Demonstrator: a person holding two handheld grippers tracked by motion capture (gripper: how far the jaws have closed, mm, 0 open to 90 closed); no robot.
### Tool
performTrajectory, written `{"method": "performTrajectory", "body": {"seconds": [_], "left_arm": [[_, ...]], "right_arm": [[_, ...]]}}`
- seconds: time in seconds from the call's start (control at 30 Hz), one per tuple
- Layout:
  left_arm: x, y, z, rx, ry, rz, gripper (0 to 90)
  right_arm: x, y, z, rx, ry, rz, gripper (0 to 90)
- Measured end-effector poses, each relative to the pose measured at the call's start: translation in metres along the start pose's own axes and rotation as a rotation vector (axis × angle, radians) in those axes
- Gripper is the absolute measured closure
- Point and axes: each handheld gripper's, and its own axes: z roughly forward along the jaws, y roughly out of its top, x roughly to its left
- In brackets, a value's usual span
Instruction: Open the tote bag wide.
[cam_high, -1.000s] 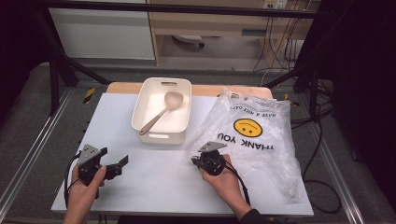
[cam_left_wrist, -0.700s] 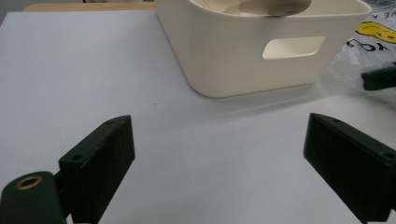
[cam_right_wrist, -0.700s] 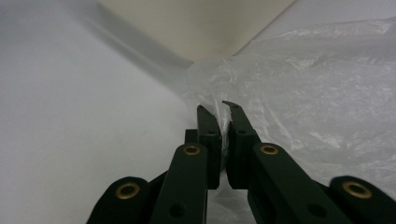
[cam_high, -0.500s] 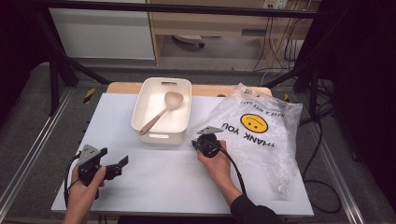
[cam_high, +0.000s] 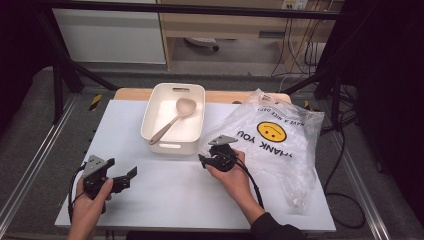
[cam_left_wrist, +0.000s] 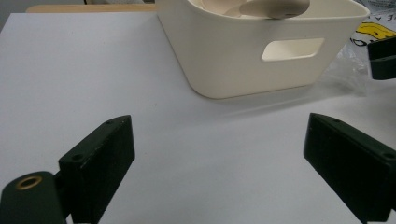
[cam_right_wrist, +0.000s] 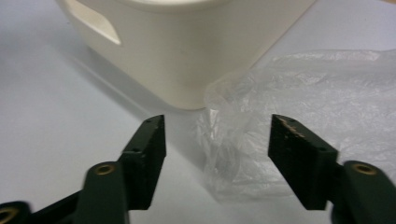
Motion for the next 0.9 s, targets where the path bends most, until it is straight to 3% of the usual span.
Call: {"method": "performTrajectory", "body": {"seconds": [0.2,0.4,0.67,0.9], "left_arm": [[-0.001,0.0,0.0,-0.001,-0.005,-0.003,8.4],[-0.001,0.0,0.0,-0.002,-0.009,-0.005,8.3],[-0.001,0.001,-0.001,-0.001,-0.01,-0.004,8.3],[-0.001,0.001,0.0,-0.002,-0.01,-0.002,8.3]], "right_arm": [[0.004,0.001,-0.016,0.014,0.019,-0.021,21.8],[-0.007,0.002,-0.038,-0.022,0.031,-0.004,11.5],[-0.031,0.007,-0.056,-0.061,0.031,0.04,8.8],[-0.046,0.009,-0.069,-0.086,0.029,0.05,8.8]]}}
